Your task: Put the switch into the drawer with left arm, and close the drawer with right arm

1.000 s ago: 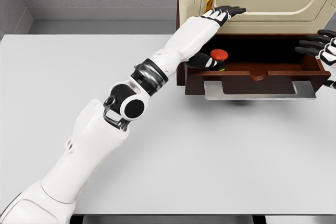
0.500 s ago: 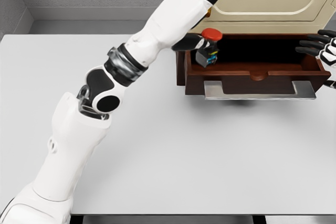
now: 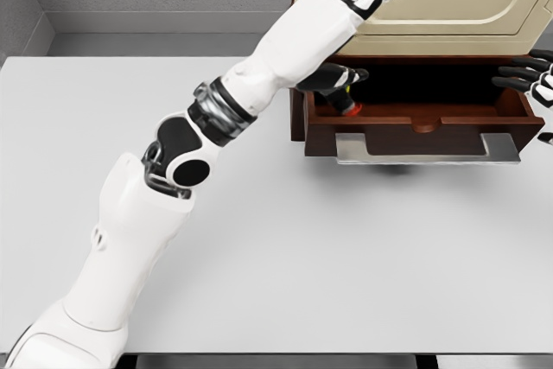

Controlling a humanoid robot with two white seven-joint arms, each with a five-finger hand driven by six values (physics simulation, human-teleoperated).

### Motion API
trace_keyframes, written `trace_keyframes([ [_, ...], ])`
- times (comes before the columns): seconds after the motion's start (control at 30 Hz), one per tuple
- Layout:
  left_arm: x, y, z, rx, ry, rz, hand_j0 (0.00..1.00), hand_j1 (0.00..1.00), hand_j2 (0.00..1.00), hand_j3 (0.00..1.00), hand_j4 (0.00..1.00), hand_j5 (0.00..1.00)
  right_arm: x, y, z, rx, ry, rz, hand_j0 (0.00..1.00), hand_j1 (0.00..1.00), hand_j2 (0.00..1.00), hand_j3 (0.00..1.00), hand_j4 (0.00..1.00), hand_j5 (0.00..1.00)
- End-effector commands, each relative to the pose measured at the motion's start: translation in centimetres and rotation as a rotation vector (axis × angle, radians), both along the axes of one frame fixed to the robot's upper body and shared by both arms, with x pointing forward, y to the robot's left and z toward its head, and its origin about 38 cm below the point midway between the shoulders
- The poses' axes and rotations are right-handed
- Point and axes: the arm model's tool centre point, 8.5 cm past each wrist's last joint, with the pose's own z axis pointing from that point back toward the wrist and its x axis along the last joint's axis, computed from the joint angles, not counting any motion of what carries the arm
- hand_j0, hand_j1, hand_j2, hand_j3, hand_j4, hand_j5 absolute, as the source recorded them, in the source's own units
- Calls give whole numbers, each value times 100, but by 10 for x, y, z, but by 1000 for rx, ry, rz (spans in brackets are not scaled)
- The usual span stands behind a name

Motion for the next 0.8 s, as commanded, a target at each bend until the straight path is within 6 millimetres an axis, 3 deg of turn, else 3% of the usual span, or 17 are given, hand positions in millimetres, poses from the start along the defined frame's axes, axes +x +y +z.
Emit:
trace_keyframes([
  [0.0,-13,14,19,-28,-68,2,100,100,100,100,100,100,0,0,0,7,2,-1,100,100,100,100,100,100],
  [0.17,-37,43,7,17,-152,-141,100,100,100,100,100,100,0,1,0,16,-3,-1,100,100,100,100,100,100],
  [0.4,-22,160,-2,7,-67,50,100,100,100,100,100,100,1,1,0,18,-4,-1,100,100,100,100,100,100],
  [0.47,-24,185,-13,21,-32,108,100,100,100,100,100,100,0,1,0,18,-3,-1,100,100,100,100,100,100],
  [0.57,-26,201,-26,70,5,139,100,100,100,100,100,100,1,2,-1,25,-6,0,100,100,100,100,100,100],
  [0.67,-24,243,-33,89,38,251,100,100,100,100,100,100,1,2,-2,28,-6,1,100,100,100,100,100,100],
  [0.77,-11,298,-44,179,107,379,100,100,100,100,100,100,1,6,-10,64,-5,0,100,100,100,100,100,100],
])
